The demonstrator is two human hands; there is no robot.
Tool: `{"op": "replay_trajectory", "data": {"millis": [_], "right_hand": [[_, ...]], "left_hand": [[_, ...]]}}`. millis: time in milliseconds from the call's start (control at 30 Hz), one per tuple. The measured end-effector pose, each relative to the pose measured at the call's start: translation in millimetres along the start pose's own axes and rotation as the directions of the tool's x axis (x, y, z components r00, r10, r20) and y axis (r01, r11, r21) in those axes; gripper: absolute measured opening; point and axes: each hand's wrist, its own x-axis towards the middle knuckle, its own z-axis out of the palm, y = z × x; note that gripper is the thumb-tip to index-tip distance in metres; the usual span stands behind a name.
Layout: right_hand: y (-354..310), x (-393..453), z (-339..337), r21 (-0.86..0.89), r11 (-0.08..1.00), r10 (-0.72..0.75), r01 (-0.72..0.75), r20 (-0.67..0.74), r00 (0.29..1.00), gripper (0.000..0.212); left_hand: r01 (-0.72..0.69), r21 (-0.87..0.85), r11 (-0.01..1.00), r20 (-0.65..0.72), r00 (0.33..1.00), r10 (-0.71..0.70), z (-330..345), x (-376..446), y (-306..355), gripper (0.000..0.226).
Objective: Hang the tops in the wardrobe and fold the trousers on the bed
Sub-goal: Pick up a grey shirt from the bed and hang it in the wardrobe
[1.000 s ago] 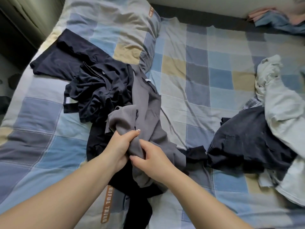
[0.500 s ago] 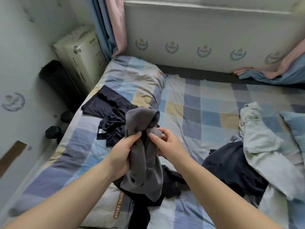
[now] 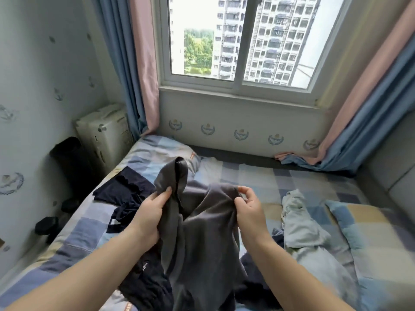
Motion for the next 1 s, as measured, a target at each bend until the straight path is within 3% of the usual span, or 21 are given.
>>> {"op": "replay_trajectory", "data": {"millis": [100,167,300,400,533,633,700,767,867,1000], "right_hand": [[-16.3,-6.9,-24.5,0.055,0.998,-0.019,0.027,-0.136,0.991,0.031],[-26.1,-11.0,-36.9,0.090,0.996,-0.007,0.022,-0.160,0.987,0.033],[-46.1,-15.1,-53.5,0.165,0.986,0.000,0.031,-0.183,0.983,0.036],[-61.6,-17.1,-57.2,0.237,0.969,-0.026,0.068,-0.175,0.984,0.036],[-81.2,-21.5,-48.6,0.355,0.931,-0.063,0.085,-0.075,0.995,0.026],[-96.2,-28.8,-29.2,0.360,0.926,-0.123,0.112,0.006,0.992,0.022],[-108.1,-32.7,-12.8,0.318,0.933,-0.196,0.167,0.061,0.979,0.022],[-119.7,-33.8,-0.3,0.215,0.950,-0.256,0.227,0.117,0.959,0.023],[-135.5,-31.9,5.7,0.042,0.958,-0.288,0.285,0.164,0.944,0.028],[-137.4,-32.8,-3.8,-0.286,0.858,-0.420,0.427,0.089,0.903,0.018]], "left_hand": [[-0.048,0.043,0.998,-0.079,0.996,0.051,2.9,-5.5,3.0,0.017],[-0.074,0.127,0.989,-0.054,0.995,0.081,1.9,-7.8,3.8,0.019],[-0.100,0.220,0.970,-0.004,0.995,0.103,8.5,-16.2,6.9,0.044],[-0.159,0.433,0.887,-0.018,0.983,0.185,18.5,-20.8,15.4,0.072],[-0.327,0.469,0.821,0.271,0.937,0.219,48.9,-35.4,35.9,0.054],[-0.435,0.460,0.774,0.509,0.844,0.172,77.7,-44.8,45.5,0.068],[-0.520,0.450,0.726,0.607,0.774,0.178,96.4,-45.6,50.2,0.081],[-0.607,0.395,0.689,0.616,0.732,0.291,107.9,-40.4,59.0,0.070],[-0.608,0.331,0.721,0.519,0.756,0.399,104.9,-24.5,81.8,0.033],[-0.579,0.302,0.757,0.496,0.774,0.394,100.5,-9.0,106.6,0.024]]}}
